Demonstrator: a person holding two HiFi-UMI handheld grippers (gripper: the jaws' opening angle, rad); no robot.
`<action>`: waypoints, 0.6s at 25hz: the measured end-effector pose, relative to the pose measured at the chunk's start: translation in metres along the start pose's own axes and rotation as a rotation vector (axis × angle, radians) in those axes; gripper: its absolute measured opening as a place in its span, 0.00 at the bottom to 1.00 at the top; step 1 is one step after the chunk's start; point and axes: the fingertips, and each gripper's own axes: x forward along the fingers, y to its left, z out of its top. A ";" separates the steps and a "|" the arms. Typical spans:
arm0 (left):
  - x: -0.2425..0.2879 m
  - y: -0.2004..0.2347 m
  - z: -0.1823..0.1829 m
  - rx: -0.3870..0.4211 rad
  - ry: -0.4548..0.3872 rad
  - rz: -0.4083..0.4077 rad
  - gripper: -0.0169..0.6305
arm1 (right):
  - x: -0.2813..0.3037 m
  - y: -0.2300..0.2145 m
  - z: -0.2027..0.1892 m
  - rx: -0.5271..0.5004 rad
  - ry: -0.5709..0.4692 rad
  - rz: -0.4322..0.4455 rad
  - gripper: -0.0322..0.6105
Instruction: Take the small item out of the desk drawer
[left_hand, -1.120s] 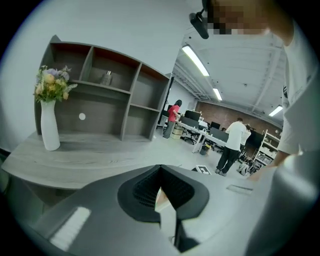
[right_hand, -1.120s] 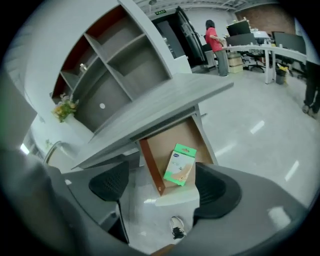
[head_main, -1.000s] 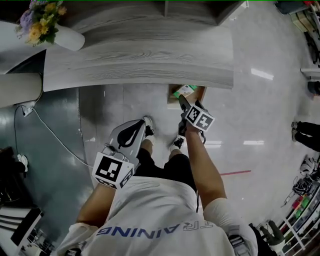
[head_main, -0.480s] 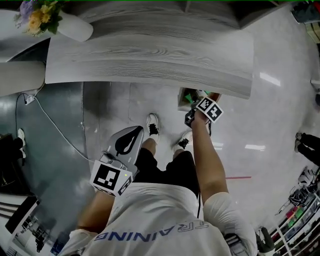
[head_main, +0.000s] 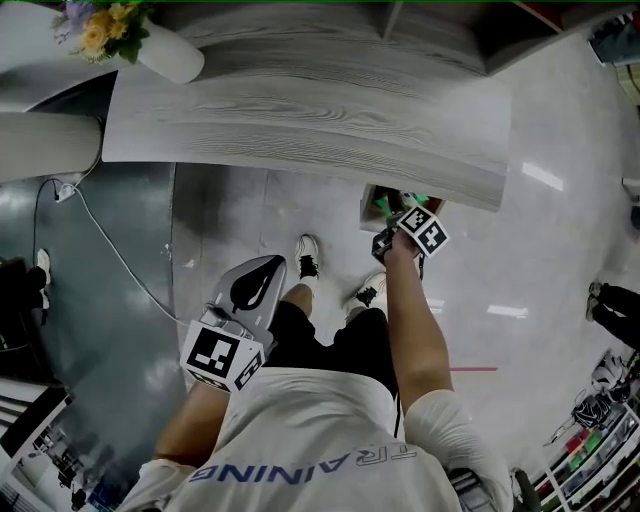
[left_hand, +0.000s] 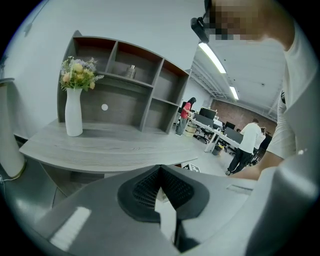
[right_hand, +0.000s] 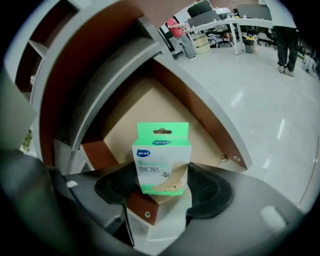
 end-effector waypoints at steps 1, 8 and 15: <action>0.001 -0.002 0.004 0.006 -0.010 -0.006 0.03 | -0.007 0.002 0.002 0.003 -0.016 0.015 0.57; -0.005 -0.031 0.040 0.054 -0.069 -0.053 0.03 | -0.080 -0.008 -0.009 0.017 -0.019 0.083 0.55; -0.003 -0.066 0.072 0.111 -0.135 -0.119 0.03 | -0.142 -0.005 0.015 -0.022 -0.107 0.163 0.54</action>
